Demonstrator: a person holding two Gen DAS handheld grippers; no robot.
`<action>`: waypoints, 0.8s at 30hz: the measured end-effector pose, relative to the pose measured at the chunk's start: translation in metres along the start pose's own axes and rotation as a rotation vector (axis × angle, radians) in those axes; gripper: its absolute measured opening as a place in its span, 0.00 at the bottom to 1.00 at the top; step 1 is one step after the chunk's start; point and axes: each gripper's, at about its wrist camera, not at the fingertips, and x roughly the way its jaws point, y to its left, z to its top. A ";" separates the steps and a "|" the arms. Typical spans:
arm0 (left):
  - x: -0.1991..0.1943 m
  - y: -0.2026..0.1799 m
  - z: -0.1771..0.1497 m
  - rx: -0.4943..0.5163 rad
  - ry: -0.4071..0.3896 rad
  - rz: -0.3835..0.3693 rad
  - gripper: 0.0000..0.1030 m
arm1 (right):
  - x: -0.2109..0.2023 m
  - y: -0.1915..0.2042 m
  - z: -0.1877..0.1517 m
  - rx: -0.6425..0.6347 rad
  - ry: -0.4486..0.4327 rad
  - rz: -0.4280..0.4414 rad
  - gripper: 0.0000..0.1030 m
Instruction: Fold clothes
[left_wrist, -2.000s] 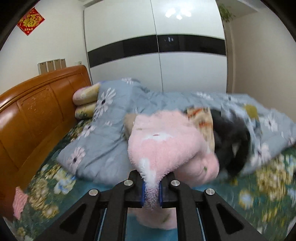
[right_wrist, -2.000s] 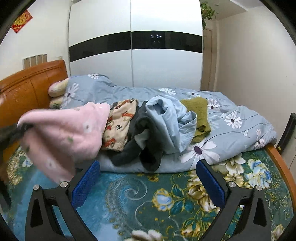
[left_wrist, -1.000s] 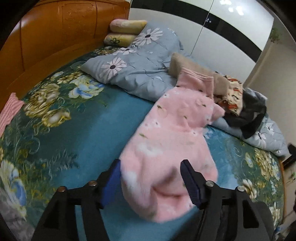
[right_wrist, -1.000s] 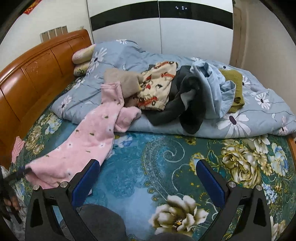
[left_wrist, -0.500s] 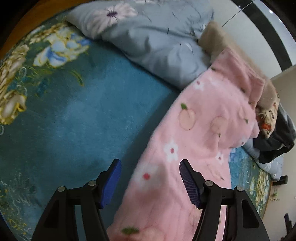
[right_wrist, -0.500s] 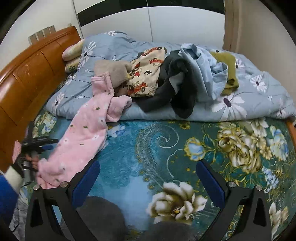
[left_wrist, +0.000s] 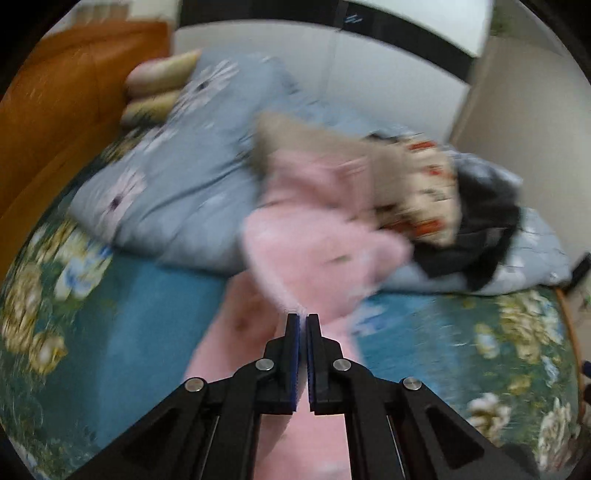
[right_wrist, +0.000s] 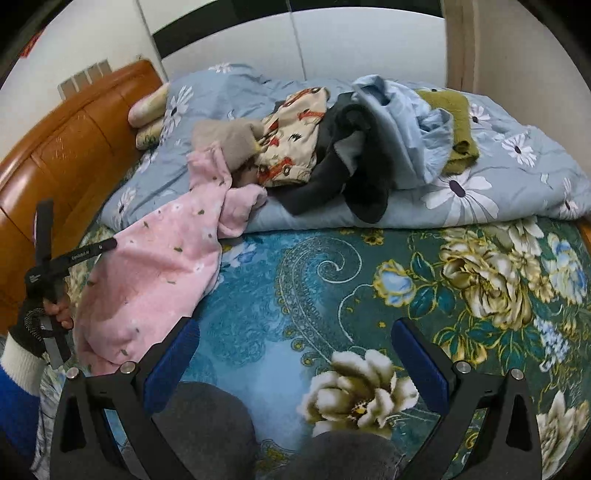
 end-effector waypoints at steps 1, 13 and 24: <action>-0.006 -0.022 0.001 0.036 -0.012 -0.034 0.03 | -0.004 -0.006 -0.002 0.015 -0.010 -0.003 1.00; -0.026 -0.327 -0.035 0.438 0.060 -0.536 0.03 | -0.076 -0.146 -0.038 0.358 -0.151 -0.119 1.00; -0.068 -0.505 -0.103 0.770 0.147 -0.818 0.00 | -0.161 -0.271 -0.128 0.693 -0.250 -0.286 1.00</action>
